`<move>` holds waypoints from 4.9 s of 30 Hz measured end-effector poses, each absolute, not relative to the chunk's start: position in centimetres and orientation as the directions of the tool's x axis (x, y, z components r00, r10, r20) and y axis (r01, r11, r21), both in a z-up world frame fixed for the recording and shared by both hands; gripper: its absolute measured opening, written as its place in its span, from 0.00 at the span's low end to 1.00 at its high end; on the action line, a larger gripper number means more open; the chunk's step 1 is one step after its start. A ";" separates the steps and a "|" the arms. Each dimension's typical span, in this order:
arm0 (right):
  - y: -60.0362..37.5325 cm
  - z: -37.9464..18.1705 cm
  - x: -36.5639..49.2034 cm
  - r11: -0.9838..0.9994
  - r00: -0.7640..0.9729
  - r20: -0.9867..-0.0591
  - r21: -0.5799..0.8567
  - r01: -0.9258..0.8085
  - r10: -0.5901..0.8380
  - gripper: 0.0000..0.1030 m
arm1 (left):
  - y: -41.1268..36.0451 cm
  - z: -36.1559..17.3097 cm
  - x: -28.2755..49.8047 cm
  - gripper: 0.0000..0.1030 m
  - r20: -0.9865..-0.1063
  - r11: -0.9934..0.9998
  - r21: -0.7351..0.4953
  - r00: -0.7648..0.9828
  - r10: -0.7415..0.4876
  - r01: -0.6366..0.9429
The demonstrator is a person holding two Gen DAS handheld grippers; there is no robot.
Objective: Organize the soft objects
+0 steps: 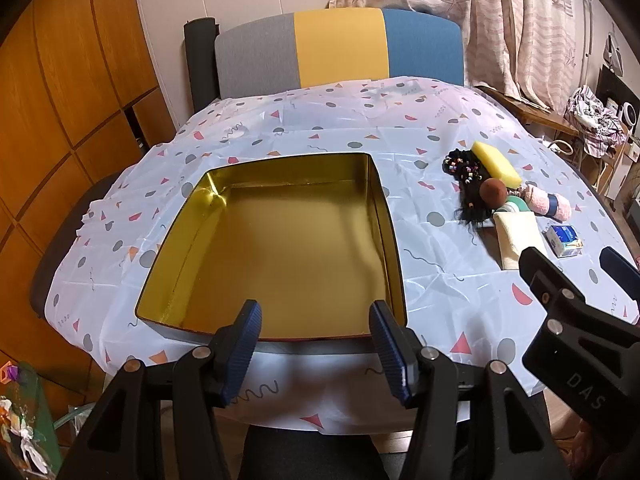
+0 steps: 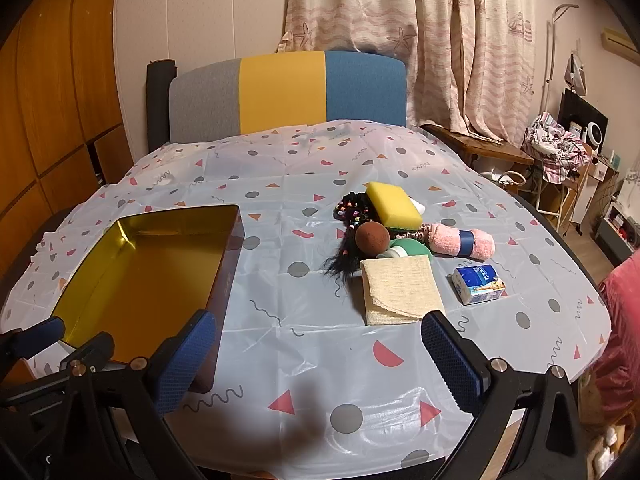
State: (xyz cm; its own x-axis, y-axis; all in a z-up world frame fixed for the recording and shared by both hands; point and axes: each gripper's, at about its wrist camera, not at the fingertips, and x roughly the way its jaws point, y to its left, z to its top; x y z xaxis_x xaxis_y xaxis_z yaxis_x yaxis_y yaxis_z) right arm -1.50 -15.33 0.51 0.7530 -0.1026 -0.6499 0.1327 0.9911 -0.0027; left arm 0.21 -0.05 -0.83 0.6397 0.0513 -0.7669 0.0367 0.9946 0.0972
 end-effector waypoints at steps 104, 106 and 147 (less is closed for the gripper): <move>-37.3 -6.3 -1.3 0.838 0.512 -0.760 -0.079 0.540 -0.401 1.00 | -19.2 -9.1 13.2 0.84 -0.755 0.765 -0.424 0.276 -0.594 0.485; -37.5 -6.5 -1.3 0.836 0.510 -0.760 -0.079 0.543 -0.403 1.00 | -19.7 -9.8 14.1 0.84 -0.761 0.783 -0.411 0.297 -0.577 0.467; -39.9 -11.4 9.1 0.912 0.603 -0.716 -0.117 0.392 -0.351 0.92 | -16.7 -10.5 12.7 0.12 -0.706 0.708 -0.477 0.253 -0.661 0.520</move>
State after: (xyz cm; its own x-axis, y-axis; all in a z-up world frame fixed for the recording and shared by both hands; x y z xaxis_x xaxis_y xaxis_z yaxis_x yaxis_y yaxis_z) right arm 9.10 -39.91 -11.38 0.6030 -0.3508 -0.7164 0.3922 0.9124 -0.1166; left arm 12.74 -16.65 -10.46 0.2527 -0.6614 -0.7062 0.5203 0.7083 -0.4772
